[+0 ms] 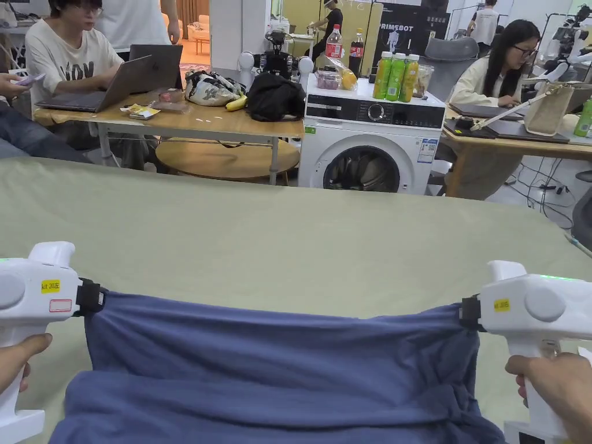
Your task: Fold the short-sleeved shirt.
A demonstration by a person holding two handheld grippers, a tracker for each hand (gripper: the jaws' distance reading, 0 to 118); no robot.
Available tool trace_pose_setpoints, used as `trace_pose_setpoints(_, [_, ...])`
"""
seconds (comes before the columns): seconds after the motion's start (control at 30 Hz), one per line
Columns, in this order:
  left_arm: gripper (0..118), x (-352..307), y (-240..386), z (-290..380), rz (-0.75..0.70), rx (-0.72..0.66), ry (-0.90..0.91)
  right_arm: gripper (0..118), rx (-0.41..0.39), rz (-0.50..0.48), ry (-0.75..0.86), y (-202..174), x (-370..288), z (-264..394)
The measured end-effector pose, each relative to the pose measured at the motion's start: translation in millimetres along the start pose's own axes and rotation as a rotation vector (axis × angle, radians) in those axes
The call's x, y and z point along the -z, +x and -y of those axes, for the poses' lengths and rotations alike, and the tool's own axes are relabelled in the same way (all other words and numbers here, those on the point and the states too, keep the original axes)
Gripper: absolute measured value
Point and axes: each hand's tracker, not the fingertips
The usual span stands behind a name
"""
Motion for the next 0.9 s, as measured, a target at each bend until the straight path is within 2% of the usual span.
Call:
trace_pose_setpoints(0.27, [0,-50.0,-7.9,40.8,0.04,-0.024,0.031,0,-0.048,0.01,0.004,-3.2,-69.1,48.3])
trace_pose_setpoints(0.47, [0,-64.0,-9.3,88.4,0.054,-0.02,-0.068,0,-0.053,0.016,-0.076,0.4,-85.4,101.2])
trace_pose_setpoints(0.67, [0,-51.7,-12.3,129.8,0.027,-0.024,-0.221,0,-0.07,0.042,-0.212,8.8,-64.5,148.2])
trace_pose_setpoints(0.9, [0,-15.0,-5.0,142.9,-0.031,-0.009,-0.341,0,-0.093,0.096,-0.324,8.0,-18.8,167.8])
